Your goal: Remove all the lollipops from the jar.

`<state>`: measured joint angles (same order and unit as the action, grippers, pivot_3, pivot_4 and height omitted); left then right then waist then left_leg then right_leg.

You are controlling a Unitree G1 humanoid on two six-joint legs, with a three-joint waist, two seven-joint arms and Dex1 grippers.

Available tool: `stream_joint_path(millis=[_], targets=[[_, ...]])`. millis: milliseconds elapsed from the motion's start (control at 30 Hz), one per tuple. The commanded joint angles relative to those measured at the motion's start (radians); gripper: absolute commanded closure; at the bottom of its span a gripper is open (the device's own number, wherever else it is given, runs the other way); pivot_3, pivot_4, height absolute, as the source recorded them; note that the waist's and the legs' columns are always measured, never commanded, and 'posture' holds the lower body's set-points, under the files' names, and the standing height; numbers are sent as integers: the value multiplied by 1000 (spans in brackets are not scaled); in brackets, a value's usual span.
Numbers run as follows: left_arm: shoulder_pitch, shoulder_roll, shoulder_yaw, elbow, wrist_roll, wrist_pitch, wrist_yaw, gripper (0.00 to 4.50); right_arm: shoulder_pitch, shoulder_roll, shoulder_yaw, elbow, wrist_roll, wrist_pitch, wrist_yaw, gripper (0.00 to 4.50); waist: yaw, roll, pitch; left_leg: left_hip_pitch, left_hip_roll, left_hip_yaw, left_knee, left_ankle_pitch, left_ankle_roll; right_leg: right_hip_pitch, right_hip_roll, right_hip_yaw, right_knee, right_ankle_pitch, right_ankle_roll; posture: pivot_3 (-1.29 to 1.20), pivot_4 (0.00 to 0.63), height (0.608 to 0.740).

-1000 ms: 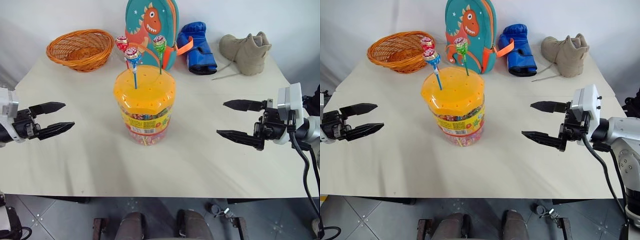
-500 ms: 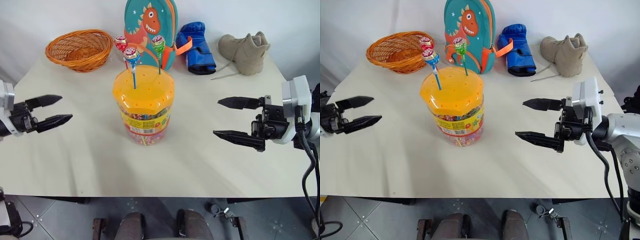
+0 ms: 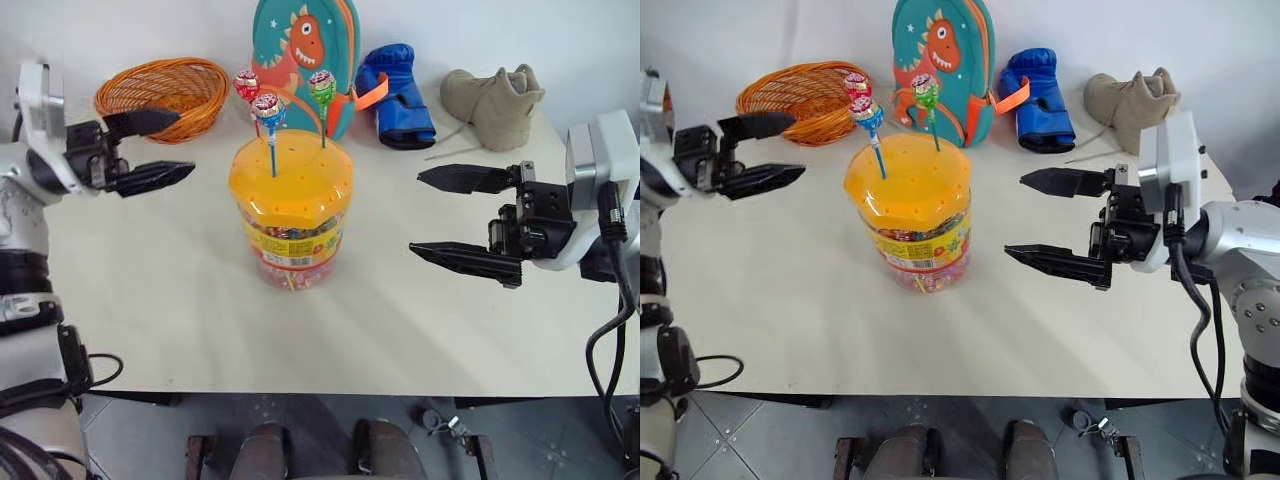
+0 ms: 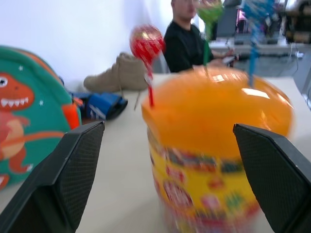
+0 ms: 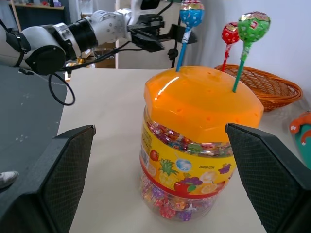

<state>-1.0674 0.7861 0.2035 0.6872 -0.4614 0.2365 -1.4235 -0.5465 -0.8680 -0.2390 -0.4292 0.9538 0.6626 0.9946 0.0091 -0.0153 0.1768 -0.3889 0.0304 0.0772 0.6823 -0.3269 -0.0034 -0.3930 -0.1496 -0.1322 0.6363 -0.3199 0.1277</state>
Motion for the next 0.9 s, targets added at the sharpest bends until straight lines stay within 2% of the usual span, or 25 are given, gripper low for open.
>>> stream_joint_path(millis=[33,233,367,567,700,900], targets=[[-90,-33,-36,71,39,-6,9,0,-31,9,-9,-4,2,-19,-4,24,0,0,0,0,0,0,0,0,0,0,0,0,0,0,0,0,150,740],[-211,-94,-54,233,91,-58,23,0,-50,23,-21,-15,11,-7,-61,24,-11,-1,1,-1,0,0,0,0,0,-1,0,0,0,0,0,0,150,740],[-279,-136,-49,323,107,-97,27,0,-113,23,-10,-2,14,28,-138,24,-11,-1,1,-1,0,0,0,0,0,-1,0,0,0,0,0,0,150,740],[-323,-169,-69,408,161,-109,16,0,-143,17,-5,14,11,40,-119,24,-9,-2,1,-2,0,0,0,0,0,-1,0,0,0,0,0,0,150,740],[-343,-190,-65,444,181,-110,27,849,-138,14,-8,15,1,37,-117,0,-8,-3,2,-2,0,0,0,0,0,-1,0,0,0,0,0,0,150,740],[-359,-204,-48,453,180,-115,2,2694,-126,13,-17,8,-3,35,-121,0,-9,-3,2,-2,0,0,0,0,0,-1,0,0,0,0,0,0,150,740]])
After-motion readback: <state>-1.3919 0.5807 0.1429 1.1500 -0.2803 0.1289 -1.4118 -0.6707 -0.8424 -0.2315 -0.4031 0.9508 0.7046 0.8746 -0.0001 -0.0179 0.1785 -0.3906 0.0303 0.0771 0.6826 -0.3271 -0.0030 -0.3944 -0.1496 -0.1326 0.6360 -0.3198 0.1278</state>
